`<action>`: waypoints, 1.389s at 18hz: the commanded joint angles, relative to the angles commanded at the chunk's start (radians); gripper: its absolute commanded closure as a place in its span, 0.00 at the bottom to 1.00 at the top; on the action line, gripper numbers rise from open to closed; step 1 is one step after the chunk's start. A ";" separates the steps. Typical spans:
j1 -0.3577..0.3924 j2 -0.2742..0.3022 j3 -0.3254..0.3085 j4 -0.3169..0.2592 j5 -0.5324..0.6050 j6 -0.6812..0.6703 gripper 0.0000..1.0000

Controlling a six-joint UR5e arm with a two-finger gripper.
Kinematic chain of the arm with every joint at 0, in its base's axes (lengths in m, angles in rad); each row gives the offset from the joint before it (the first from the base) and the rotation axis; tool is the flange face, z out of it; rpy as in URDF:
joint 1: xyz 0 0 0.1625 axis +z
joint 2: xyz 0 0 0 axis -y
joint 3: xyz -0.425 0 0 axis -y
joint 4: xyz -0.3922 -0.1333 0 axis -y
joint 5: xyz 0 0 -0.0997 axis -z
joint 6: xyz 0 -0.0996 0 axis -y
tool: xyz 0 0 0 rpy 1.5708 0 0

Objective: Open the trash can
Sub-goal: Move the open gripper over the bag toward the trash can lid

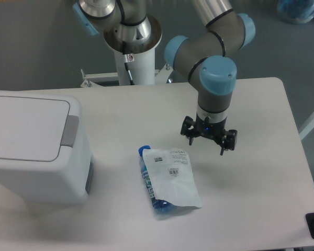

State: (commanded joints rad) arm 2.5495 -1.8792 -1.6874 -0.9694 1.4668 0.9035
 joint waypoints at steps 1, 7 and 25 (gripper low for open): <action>-0.014 0.012 0.003 0.000 -0.047 -0.006 0.00; -0.089 0.045 0.165 -0.061 -0.183 -0.196 0.00; -0.189 0.143 0.229 -0.233 -0.427 -0.549 0.00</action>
State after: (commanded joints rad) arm 2.3608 -1.7365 -1.4588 -1.2026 1.0400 0.3546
